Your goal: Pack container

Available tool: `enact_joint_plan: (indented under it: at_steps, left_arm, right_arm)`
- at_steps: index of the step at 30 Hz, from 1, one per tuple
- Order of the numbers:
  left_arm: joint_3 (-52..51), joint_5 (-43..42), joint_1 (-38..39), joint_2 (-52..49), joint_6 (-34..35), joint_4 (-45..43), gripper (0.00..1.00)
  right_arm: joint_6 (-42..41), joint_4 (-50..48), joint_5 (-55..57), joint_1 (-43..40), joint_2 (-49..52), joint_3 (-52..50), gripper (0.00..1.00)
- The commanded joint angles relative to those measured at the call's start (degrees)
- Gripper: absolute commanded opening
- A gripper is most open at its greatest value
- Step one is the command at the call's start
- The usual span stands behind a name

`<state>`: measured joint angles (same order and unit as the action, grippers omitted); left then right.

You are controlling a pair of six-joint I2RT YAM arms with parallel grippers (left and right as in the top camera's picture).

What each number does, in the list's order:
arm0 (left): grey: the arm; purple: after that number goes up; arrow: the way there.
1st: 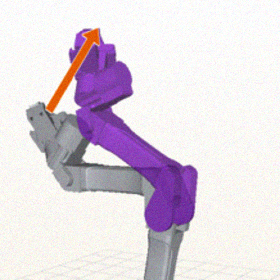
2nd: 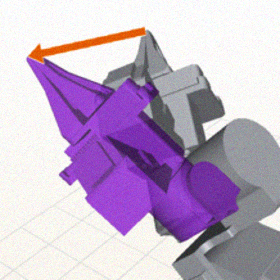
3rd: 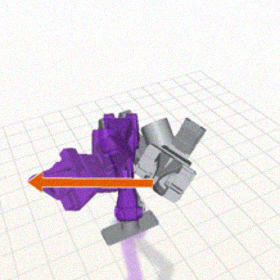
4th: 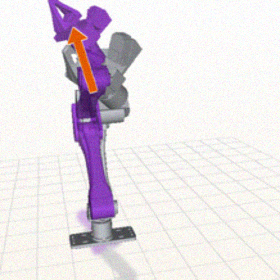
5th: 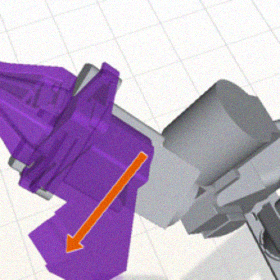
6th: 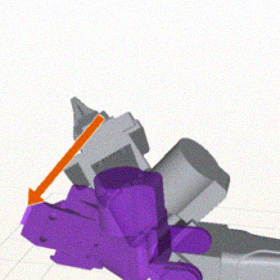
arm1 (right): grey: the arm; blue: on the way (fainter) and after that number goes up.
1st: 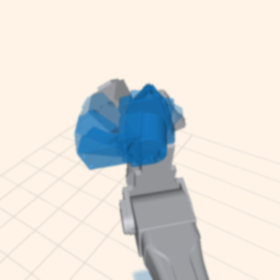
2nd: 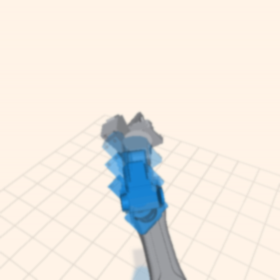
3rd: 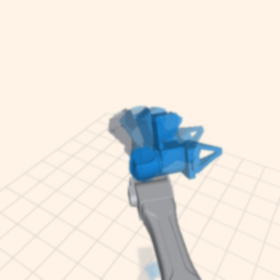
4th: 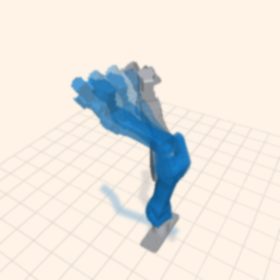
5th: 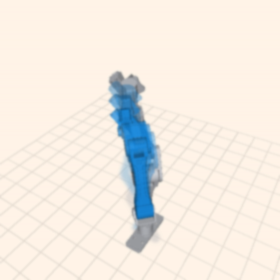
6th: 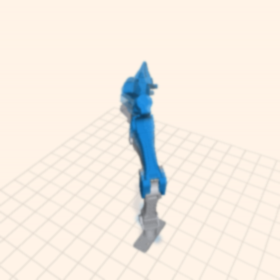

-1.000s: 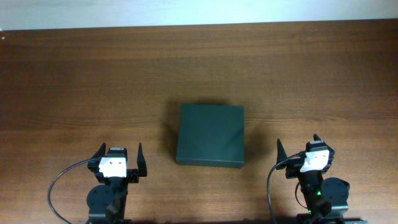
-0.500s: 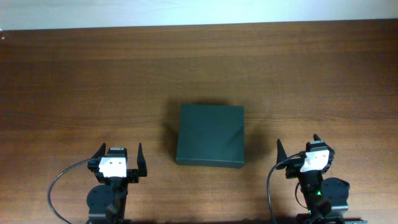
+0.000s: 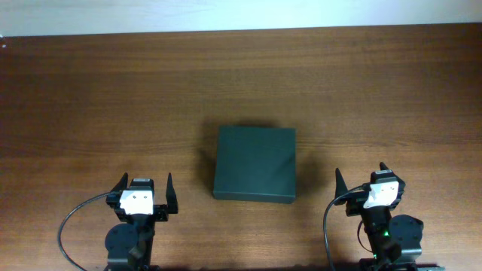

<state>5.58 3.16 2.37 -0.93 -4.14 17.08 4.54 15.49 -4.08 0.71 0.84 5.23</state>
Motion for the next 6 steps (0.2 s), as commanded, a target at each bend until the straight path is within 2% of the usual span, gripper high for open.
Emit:
enact_joint_plan:
  at_steps: [1,6]
  left_arm:
    - [-0.31,-0.83,-0.31,0.63,-1.16,-0.02,0.99]
    - [-0.31,-0.83,-0.31,0.63,-1.16,-0.02,0.99]
  right_arm:
    - [-0.04,-0.11,0.72,0.42,-0.66,-0.52,0.99]
    - [-0.04,-0.13,0.72,0.42,-0.66,-0.52,0.99]
